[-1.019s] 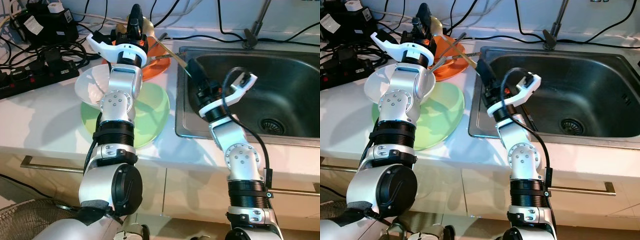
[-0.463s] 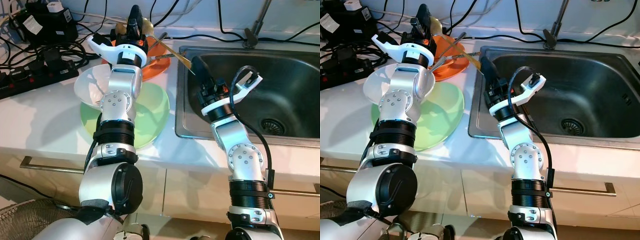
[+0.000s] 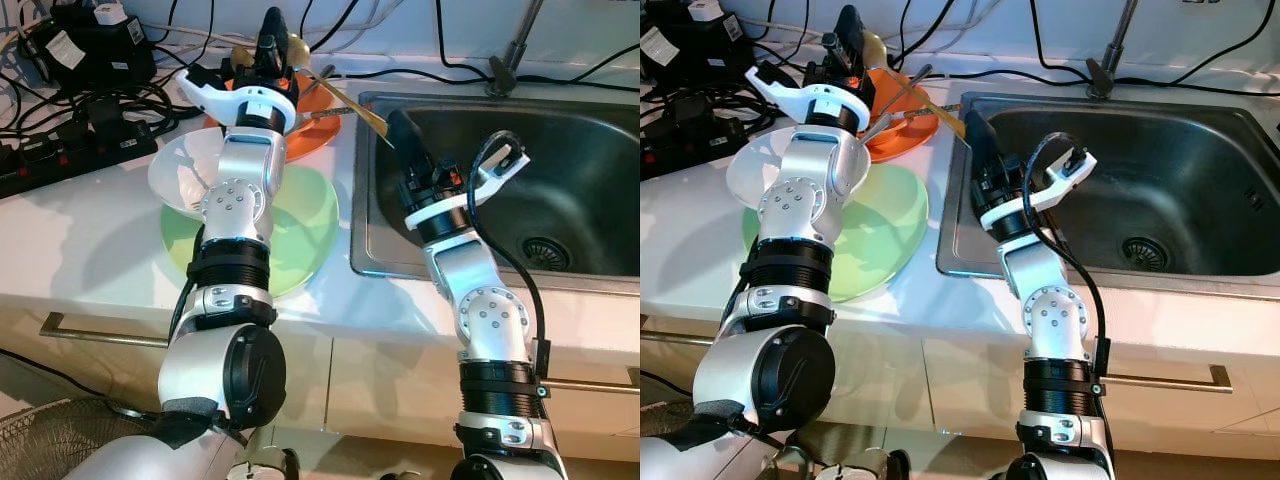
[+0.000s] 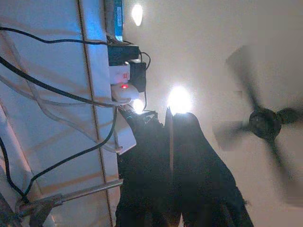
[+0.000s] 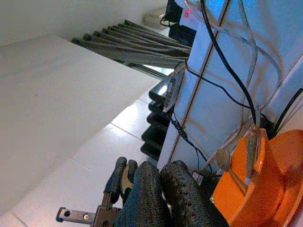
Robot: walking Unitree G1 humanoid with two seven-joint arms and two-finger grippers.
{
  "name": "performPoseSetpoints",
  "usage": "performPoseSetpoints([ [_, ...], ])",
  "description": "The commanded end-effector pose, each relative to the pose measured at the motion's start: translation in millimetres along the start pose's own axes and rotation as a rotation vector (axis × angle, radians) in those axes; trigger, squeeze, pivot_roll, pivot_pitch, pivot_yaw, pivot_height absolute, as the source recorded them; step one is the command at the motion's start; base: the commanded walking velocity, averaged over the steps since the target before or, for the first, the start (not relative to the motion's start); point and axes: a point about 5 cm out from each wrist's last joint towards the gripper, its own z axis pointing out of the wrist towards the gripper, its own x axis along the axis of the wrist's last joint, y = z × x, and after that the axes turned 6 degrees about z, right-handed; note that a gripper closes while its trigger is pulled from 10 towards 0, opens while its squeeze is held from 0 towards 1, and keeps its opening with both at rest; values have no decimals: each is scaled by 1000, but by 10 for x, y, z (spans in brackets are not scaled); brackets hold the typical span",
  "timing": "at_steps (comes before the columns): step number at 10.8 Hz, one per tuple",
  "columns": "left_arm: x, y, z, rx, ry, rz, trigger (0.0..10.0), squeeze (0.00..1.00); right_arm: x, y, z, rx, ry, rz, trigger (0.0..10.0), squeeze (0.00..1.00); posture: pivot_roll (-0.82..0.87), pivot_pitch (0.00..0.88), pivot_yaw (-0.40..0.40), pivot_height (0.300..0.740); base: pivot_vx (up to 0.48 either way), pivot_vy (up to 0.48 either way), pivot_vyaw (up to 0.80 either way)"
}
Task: Kitchen organization
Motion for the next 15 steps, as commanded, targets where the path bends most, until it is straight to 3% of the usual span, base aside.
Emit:
performPoseSetpoints([
  [1,-589,38,-25,5,-166,-49,10000,0,-188,-98,55,48,6,92,0,0,22,64,47,740,0,0,0],
  [2,-627,46,-42,-2,-217,28,10000,0,-124,-61,62,20,41,82,0,0,25,63,48,740,0,0,0],
  [3,-657,44,-54,3,-246,71,10000,1000,-50,-27,71,-1,72,76,0,0,26,62,48,740,0,0,0],
  [7,-685,26,-83,8,-265,69,10000,1000,67,-13,102,-16,136,92,0,0,26,62,51,740,0,0,0],
  [9,-707,32,-96,3,-282,66,10000,1000,253,11,110,-27,220,129,0,0,26,61,52,740,0,0,0],
  [10,-741,39,-115,-10,-307,76,10000,678,361,19,120,-37,271,138,0,0,26,61,52,740,0,0,0],
  [11,-767,37,-130,-14,-322,96,10000,0,464,42,130,-54,329,156,0,0,23,60,56,740,0,0,0],
  [15,-789,12,-179,-18,-357,144,10000,0,682,0,157,-27,459,220,0,0,25,55,56,740,0,0,0],
])
